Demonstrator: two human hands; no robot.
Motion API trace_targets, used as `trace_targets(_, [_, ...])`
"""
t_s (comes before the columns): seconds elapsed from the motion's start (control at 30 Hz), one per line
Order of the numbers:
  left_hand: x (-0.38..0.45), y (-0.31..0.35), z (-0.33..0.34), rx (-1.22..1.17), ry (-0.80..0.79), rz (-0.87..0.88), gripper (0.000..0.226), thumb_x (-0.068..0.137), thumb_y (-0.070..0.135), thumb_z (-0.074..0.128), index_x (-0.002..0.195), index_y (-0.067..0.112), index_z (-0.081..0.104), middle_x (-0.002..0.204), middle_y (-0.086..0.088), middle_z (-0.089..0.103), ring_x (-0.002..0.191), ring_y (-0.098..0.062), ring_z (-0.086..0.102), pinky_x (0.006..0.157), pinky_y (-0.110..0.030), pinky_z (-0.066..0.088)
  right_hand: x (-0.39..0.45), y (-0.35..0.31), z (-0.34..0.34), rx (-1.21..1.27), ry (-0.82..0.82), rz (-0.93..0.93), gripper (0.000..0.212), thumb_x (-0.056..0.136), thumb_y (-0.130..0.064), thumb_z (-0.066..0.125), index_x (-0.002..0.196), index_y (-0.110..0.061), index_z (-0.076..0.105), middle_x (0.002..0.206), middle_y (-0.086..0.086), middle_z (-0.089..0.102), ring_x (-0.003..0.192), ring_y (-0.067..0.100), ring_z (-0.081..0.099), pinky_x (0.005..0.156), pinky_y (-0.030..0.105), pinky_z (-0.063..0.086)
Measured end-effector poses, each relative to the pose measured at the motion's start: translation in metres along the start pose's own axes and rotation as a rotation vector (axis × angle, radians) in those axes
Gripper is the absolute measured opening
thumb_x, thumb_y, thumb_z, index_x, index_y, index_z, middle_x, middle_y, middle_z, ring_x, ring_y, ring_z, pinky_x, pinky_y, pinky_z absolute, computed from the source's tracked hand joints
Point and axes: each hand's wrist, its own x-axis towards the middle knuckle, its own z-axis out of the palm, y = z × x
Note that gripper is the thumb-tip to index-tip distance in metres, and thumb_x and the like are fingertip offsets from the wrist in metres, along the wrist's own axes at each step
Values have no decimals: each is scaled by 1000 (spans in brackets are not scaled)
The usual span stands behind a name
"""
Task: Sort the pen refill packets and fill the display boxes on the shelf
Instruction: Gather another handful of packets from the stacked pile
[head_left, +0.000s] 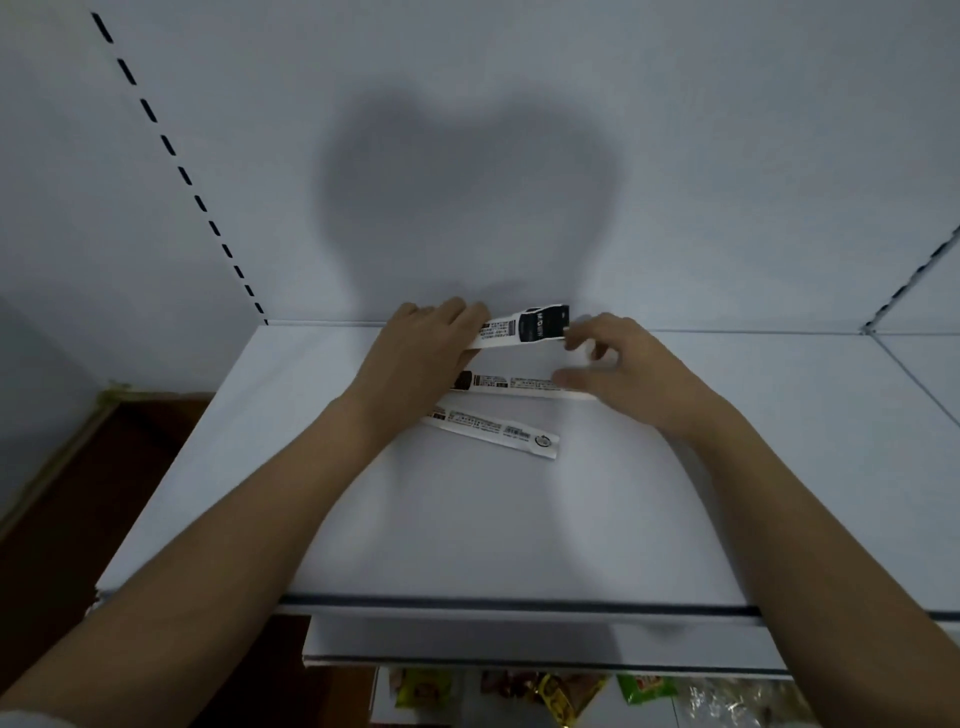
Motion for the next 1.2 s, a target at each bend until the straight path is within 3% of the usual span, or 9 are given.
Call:
trace_targets(0.1, [-13,-2,-2,-59,-28,21,26,88,25,57,110,12,57,90,-9,58,67,-31,58,52,-31,37,3,7,7,-179,-62,-113,17,79,-23,82,90,-25,70,96,-4,60,92,22,55,83,24,42])
trace_targets(0.27, [-9,14,2,-55,62,60,51,87,55,59,114,12,64,100,-8,57,83,-24,52,62,-34,42,-2,-6,8,70,16,-56,37,84,8,60,79,-29,61,63,-20,62,58,-2,53,54,9,38])
trace_targets(0.37, [-8,12,6,18,69,115,36,83,40,70,106,12,65,95,-6,61,87,-23,45,66,-37,40,-5,-17,15,286,-37,-46,40,82,21,51,89,-14,69,60,-23,63,52,-5,52,52,7,36])
trace_targets(0.53, [-11,-14,1,-3,73,-25,26,79,9,51,104,14,59,79,-6,64,71,-30,56,68,-36,32,2,-19,24,560,14,39,12,101,-19,55,107,-12,61,86,-1,67,65,11,57,57,25,44])
trace_targets(0.67, [-18,-28,-6,-169,29,-128,43,79,-1,52,118,14,60,89,-10,61,68,-34,61,54,-33,42,-7,-21,37,-14,-205,-129,28,77,-40,81,97,-29,66,94,-11,60,78,2,48,71,14,41])
trace_targets(0.77, [-17,-19,-12,-194,52,-13,34,87,24,48,117,14,63,92,-7,60,69,-28,61,47,-31,43,1,-25,44,-115,-300,-212,17,79,-31,81,88,-25,69,98,-4,62,90,8,53,81,18,44])
trace_targets(0.9, [-13,2,-6,-183,-17,-23,61,80,67,55,114,16,65,100,-2,61,87,-20,61,58,-32,47,19,-21,26,347,-339,-179,32,84,-8,76,113,-20,70,112,-6,73,108,11,66,95,29,50])
trace_targets(1.0, [-11,14,-7,-213,-190,-125,76,68,74,66,121,21,60,100,7,59,98,-15,54,71,-31,44,29,-20,17,254,-391,-199,31,79,1,79,91,-25,68,85,-18,72,83,-3,65,77,22,48])
trace_targets(1.2, [-6,24,-3,-179,-225,-125,33,90,41,66,107,13,64,77,6,51,86,-22,54,63,-33,37,32,1,18,421,-121,-183,20,80,8,68,91,-9,66,84,0,71,77,8,68,67,21,54])
